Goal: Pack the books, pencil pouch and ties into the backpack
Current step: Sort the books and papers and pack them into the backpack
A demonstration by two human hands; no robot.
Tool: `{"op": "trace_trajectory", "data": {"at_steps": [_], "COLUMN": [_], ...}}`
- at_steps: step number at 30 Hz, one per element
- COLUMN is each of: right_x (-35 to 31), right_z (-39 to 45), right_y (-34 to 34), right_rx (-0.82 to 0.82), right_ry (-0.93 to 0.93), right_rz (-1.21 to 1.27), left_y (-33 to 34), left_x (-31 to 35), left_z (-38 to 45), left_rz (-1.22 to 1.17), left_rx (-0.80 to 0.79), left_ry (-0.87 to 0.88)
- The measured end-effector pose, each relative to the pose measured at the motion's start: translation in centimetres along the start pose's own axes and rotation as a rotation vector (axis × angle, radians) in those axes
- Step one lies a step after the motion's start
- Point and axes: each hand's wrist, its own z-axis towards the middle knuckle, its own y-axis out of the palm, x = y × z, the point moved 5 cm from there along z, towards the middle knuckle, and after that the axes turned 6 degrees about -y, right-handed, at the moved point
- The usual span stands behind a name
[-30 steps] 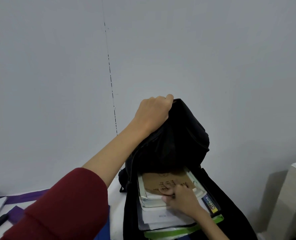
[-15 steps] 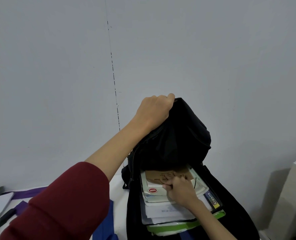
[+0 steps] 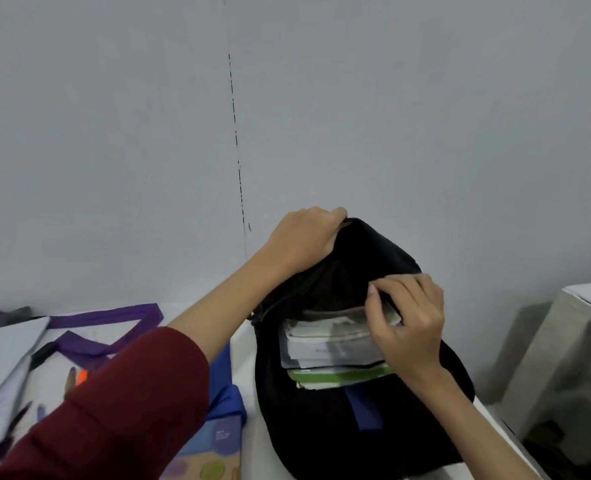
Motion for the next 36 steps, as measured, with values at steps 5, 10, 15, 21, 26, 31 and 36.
{"op": "trace_trajectory", "data": {"at_steps": [5,10,15,21,26,31,36], "right_x": [-2.6,-9.1,-19.1,-32.7,-43.2,-50.1,-52.5], "right_z": [-1.2,-5.9,-8.9,-10.7,-10.1,-11.9,-14.3], "right_y": [2.4,7.4,12.9,19.8,26.4,33.2,37.1], "right_rx": [-0.122,-0.457,-0.682,-0.958,-1.071,-1.378,-1.531], "right_ry": [0.011,0.013,-0.025,-0.089,-0.073,-0.025,0.084], "right_rz": [0.075,0.269,0.508,0.695,0.81,0.754,0.649], "left_y": [3.3,5.4,0.7,-4.0,-5.3,-3.6,-2.6], "left_x": [-2.2,-10.0,-19.4,-30.2,-39.4,-46.4,-50.2], "left_z": [-9.7,-22.4,-32.8,-45.6,-52.0,-52.8,-53.0], "left_rz": [-0.332,-0.557,-0.609,-0.857,-1.215,-1.529,-1.599], "left_rx": [-0.329,-0.432,-0.054,0.338,0.551,0.544,0.561], "left_ry": [-0.137,-0.509,-0.942,-1.493,-1.713,-1.831,-1.863]}}
